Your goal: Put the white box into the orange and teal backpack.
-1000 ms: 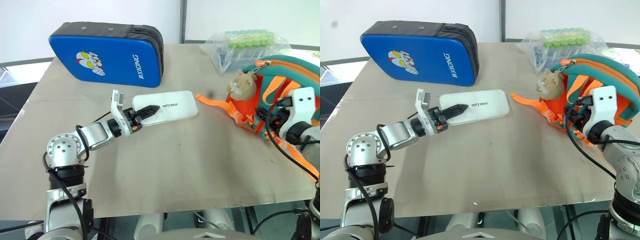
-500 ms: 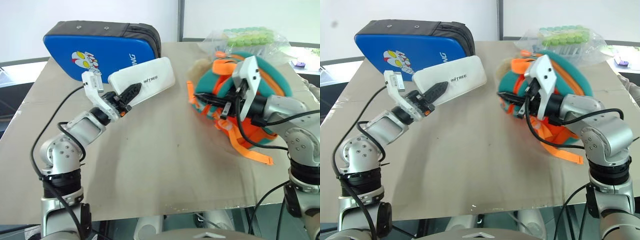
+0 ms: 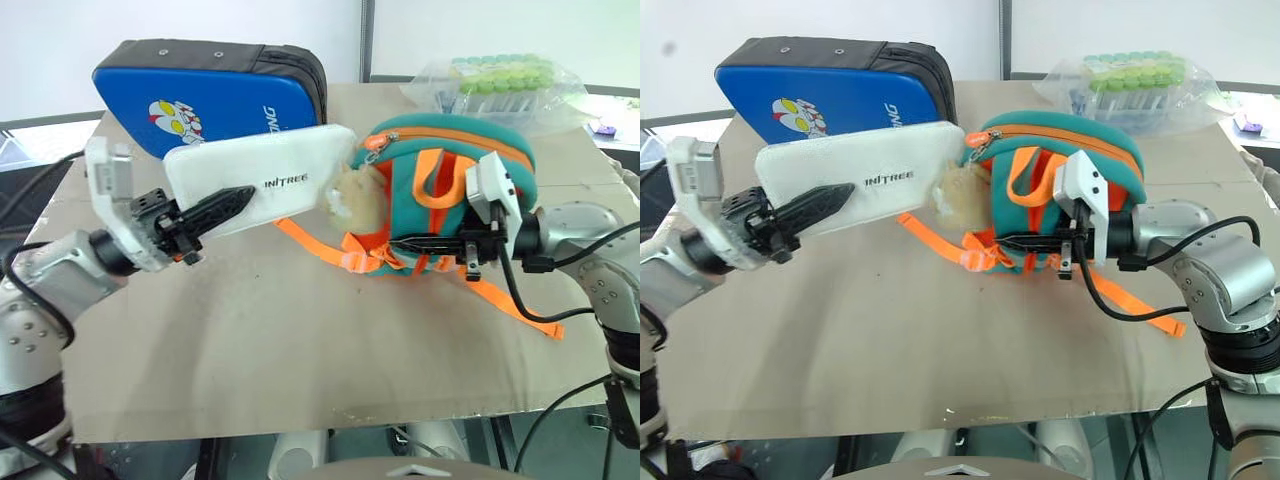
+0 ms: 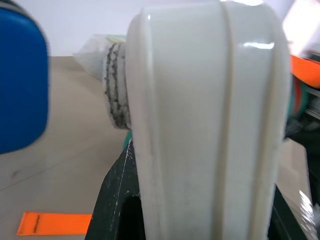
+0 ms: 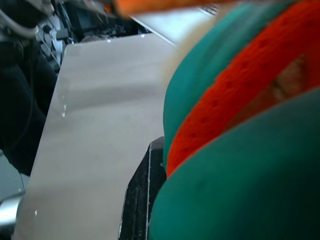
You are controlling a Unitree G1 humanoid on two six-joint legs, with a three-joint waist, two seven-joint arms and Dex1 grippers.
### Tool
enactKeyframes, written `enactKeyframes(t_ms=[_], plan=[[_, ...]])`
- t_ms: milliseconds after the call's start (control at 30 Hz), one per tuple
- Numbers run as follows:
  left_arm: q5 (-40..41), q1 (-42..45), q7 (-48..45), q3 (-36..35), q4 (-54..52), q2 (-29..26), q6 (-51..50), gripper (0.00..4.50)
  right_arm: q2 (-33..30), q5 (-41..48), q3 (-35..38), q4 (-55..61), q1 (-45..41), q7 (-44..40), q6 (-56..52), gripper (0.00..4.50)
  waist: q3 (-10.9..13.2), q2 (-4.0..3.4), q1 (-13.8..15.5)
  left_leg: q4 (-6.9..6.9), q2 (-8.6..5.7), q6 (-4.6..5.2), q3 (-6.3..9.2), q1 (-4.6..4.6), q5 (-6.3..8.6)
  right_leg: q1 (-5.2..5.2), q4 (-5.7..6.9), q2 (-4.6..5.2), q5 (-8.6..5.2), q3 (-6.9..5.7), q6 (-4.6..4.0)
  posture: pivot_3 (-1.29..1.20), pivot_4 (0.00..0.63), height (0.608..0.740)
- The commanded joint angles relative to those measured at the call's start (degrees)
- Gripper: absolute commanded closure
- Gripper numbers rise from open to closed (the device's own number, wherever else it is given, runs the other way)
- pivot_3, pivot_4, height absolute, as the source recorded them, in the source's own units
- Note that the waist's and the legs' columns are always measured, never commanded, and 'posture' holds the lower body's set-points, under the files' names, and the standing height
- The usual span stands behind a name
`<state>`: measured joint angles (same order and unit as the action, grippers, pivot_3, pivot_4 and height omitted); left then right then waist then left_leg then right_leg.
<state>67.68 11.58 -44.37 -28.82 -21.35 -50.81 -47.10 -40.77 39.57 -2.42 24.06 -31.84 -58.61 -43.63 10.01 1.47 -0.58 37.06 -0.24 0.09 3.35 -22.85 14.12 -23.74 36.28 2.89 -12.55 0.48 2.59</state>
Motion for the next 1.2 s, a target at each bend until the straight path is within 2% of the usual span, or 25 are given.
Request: enactKeyframes(t_ms=[33, 233, 367, 433, 533, 600, 633, 767, 900, 1000, 1133, 1200], plan=[[-1.0, 1.5, -7.0, 0.7, -3.3, -2.5, 2.6, 3.55, -1.0, 0.5, 2.9, -1.9, 1.1, -4.6, 5.1, 4.41, 0.0, 0.0, -0.1, 0.04, 0.0, 0.0, 0.0, 0.0, 0.0, 0.02, 0.01, -0.01, -0.01, 0.0, -0.03, 0.0, 0.15, 0.74], [-13.8, 11.4, -14.1, 13.7, -3.3, -3.1, 10.4, 3.55, -4.2, 0.9, 4.5, -3.4, 3.4, -11.4, 9.4, 4.41, 0.0, -0.01, 0.5, 0.15, -0.02, 0.0, 0.03, 0.02, 0.0, 0.09, 0.09, -0.02, 0.01, -0.04, 0.0, 0.0, 0.15, 0.74], [-19.6, 20.2, -14.8, 23.2, -2.1, -0.2, 11.1, 3.55, -3.8, 0.9, 4.4, -2.3, 3.2, -10.4, 9.8, 4.41, 0.0, -0.01, 0.5, 0.15, -0.02, 0.01, 0.01, 0.01, 0.0, 0.09, 0.06, -0.03, 0.09, -0.01, 0.14, 0.0, 0.15, 0.74], [-24.8, 27.1, -13.8, 30.9, 0.2, 4.1, 10.4, 3.55, -3.1, 0.9, 4.2, -0.8, 3.6, -9.1, 9.9, 4.41, 0.0, -0.01, 0.9, 0.17, -0.02, 0.01, 0.02, -0.01, 0.0, 0.1, 0.07, -0.04, 0.09, -0.01, 0.15, 0.0, 0.15, 0.74], [-30.6, 32.7, -13.9, 37.2, 3.6, 8.3, 10.4, 3.55, -2.6, 1.1, 4.1, 0.4, 3.7, -7.9, 9.7, 4.41, 0.0, 0.0, 1.1, 0.23, -0.04, 0.01, 0.04, -0.03, -0.01, 0.11, 0.08, -0.04, 0.09, -0.03, 0.16, 0.0, 0.15, 0.74], [-34.1, 36.5, -12.0, 41.9, 7.5, 13.9, 8.7, 3.55, -2.2, 1.2, 4.2, 1.5, 3.8, -6.4, 9.3, 4.41, 0.0, 0.0, 1.3, 0.24, -0.04, 0.01, 0.02, -0.02, -0.01, 0.1, 0.11, -0.04, 0.09, -0.01, 0.17, 0.0, 0.15, 0.74], [-37.4, 37.5, -11.0, 44.2, 9.9, 17.0, 11.1, 3.55, -2.0, 2.0, 4.5, 2.2, 4.0, -5.6, 8.6, 4.41, 0.0, 0.0, 1.4, 0.26, -0.04, 0.01, 0.04, -0.01, -0.01, 0.12, 0.12, -0.04, 0.09, -0.03, 0.18, 0.0, 0.15, 0.74], [-42.3, 38.7, -9.8, 44.8, 15.8, 22.7, 14.9, 3.55, -2.7, 5.7, 7.0, 4.6, 4.9, -3.9, 5.9, 4.41, 0.0, 0.0, 1.0, 0.3, -0.05, 0.01, 0.01, 0.0, -0.01, 0.11, 0.16, -0.04, 0.09, 0.03, 0.18, 0.0, 0.15, 0.74], [-45.7, 37.9, -15.3, 45.3, 18.9, 23.6, 23.0, 3.55, -3.4, 7.4, 8.6, 5.3, 5.4, -3.0, 5.1, 4.41, 0.0, -0.01, 0.4, 0.28, -0.03, 0.01, 0.04, 0.02, -0.01, 0.09, 0.24, -0.06, 0.09, 0.0, 0.17, 0.0, 0.15, 0.74], [-46.7, 37.6, -20.1, 47.4, 19.4, 24.2, 26.0, 3.55, -2.6, 12.0, 10.1, 6.0, 4.3, -2.4, 4.1, 4.41, 0.0, -0.02, 0.3, 0.27, -0.02, 0.01, 0.04, 0.05, -0.01, 0.09, 0.27, -0.05, 0.09, 0.01, 0.17, 0.0, 0.15, 0.74], [-48.4, 40.2, -20.7, 48.9, 22.8, 28.5, 26.5, 3.55, -1.9, 14.7, 9.5, 6.5, 2.6, -2.2, 3.7, 4.41, 0.0, -0.01, 0.4, 0.32, -0.05, 0.01, 0.03, 0.03, -0.01, 0.11, 0.26, -0.04, 0.09, 0.01, 0.18, 0.0, 0.15, 0.74], [-45.1, 42.1, -23.1, 48.8, 24.2, 31.8, 22.6, 3.55, -1.5, 16.9, 9.7, 7.5, 2.1, -1.5, 2.9, 4.41, 0.0, -0.01, 0.5, 0.37, -0.06, 0.02, 0.04, -0.02, -0.01, 0.11, 0.27, -0.03, 0.09, -0.01, 0.18, 0.0, 0.15, 0.74]])
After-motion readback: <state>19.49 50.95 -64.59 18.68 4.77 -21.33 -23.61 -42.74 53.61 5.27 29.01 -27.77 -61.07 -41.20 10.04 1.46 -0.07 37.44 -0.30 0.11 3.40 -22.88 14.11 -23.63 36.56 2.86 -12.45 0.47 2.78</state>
